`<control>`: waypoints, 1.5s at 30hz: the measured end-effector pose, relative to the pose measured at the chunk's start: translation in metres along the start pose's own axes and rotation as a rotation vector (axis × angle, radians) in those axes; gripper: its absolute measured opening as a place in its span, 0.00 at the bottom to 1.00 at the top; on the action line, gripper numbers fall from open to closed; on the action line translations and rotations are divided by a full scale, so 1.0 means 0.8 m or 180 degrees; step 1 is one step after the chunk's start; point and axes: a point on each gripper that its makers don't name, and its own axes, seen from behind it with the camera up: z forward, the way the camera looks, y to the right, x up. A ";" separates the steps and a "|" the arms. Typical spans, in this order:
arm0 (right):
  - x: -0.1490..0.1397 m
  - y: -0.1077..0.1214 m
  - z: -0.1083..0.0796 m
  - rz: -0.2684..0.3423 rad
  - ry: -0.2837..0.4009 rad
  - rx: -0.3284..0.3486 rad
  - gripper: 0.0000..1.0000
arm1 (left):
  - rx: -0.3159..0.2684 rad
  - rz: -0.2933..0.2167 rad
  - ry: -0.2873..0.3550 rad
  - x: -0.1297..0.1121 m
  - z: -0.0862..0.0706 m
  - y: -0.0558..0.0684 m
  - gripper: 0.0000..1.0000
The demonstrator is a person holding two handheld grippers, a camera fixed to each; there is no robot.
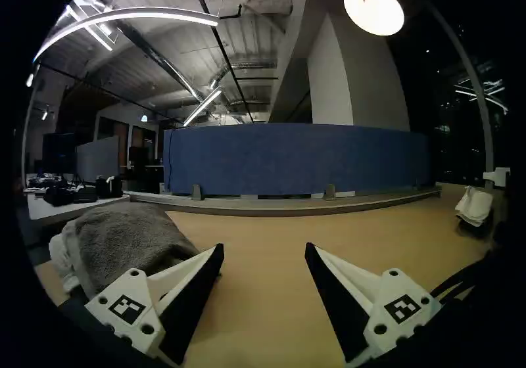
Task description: Fold towel
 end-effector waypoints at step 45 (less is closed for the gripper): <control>-0.056 -0.032 0.007 -0.0300 -0.0010 0.0064 1.00 | 0.0000 0.0001 0.0000 0.000 0.000 -0.001 0.91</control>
